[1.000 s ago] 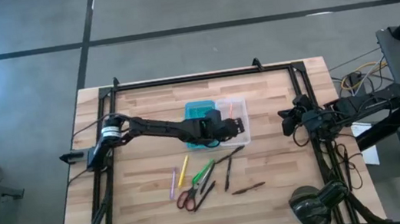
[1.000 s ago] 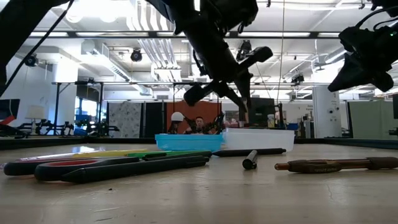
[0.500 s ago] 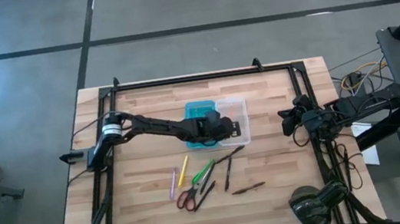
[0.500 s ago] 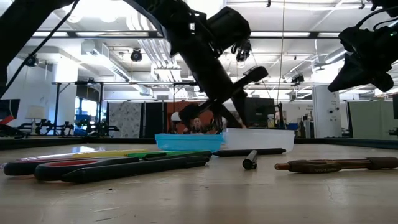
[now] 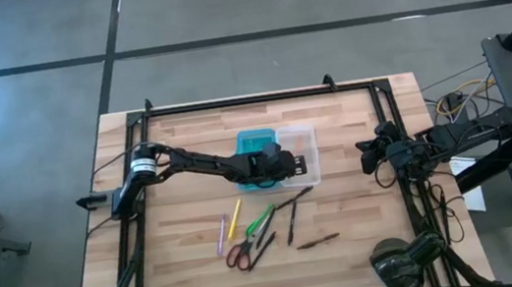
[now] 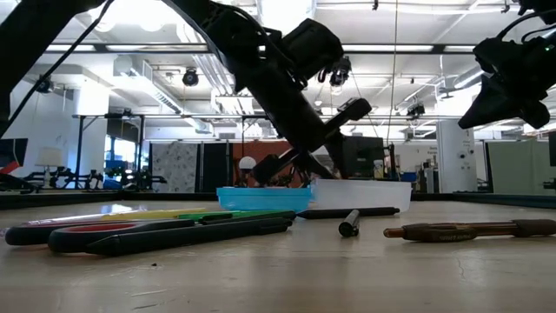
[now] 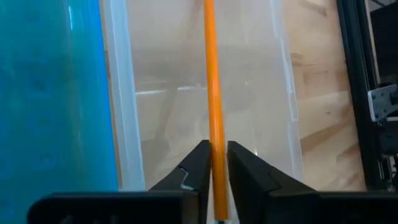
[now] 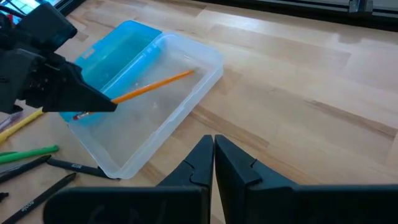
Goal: Pick & place school supplies into a supply box
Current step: Put the yellow pencil into the supply box, then put the black scissors into the supply box
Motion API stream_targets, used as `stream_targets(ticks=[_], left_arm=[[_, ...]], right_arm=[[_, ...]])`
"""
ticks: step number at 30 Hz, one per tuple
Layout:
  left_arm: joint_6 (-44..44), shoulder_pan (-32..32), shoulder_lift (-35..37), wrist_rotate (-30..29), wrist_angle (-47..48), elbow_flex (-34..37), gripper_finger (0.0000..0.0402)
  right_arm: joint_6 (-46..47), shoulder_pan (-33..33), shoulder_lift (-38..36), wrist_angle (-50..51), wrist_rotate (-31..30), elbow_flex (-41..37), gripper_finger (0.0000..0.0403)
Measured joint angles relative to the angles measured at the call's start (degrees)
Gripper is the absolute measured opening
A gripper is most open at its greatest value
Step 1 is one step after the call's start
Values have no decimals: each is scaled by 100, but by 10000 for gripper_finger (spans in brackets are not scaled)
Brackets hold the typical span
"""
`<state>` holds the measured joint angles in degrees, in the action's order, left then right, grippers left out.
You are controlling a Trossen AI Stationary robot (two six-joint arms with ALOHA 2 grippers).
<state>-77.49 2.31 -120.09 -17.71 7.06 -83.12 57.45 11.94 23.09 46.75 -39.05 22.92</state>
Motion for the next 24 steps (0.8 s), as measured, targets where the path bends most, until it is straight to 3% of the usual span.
stream_targets(ticks=[7,12,19,24], left_arm=[[209,2,0,-127,-23,-12,84],[395,2,16,-189,-12,-64,93],[2286,-163,272,-311,-48,-618,94],[3226,-341,522,-305,-21,-926,94]], right_arm=[[0,0,0,-1,0,0,9],[0,1,0,-1,0,0,9],[-115,0,12,-120,71,-3,9],[-410,2,177,-1021,313,-108,9]])
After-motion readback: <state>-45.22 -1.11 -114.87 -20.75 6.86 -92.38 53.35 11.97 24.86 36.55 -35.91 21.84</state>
